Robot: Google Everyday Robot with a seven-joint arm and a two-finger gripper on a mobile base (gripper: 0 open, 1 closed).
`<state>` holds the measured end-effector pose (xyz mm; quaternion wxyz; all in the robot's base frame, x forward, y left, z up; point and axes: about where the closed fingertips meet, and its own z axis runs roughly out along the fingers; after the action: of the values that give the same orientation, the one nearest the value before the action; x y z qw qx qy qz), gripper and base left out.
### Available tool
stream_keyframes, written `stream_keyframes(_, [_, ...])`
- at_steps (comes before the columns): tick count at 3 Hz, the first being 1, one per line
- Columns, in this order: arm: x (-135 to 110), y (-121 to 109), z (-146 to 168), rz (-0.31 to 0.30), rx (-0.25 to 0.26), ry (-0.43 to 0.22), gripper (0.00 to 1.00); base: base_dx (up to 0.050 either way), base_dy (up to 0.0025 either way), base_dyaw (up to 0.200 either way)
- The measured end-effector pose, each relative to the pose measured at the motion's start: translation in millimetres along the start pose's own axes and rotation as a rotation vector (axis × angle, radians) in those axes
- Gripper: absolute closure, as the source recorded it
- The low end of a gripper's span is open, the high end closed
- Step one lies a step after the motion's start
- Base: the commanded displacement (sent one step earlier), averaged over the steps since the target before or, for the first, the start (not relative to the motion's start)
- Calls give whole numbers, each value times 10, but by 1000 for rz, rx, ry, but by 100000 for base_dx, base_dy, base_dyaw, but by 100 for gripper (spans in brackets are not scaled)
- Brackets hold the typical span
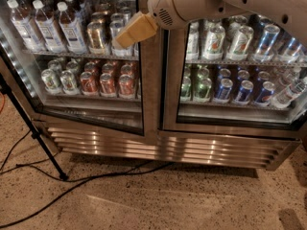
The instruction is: Open left fridge door
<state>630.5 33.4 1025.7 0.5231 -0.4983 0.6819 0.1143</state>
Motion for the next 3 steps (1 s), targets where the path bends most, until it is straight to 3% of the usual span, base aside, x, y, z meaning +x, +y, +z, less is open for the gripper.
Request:
stream_keyframes(1, [-34, -87, 52, 18, 52, -54, 0, 0, 0, 0])
stream_keyframes(3, [45, -98, 133, 46, 66, -82, 0, 0, 0, 0])
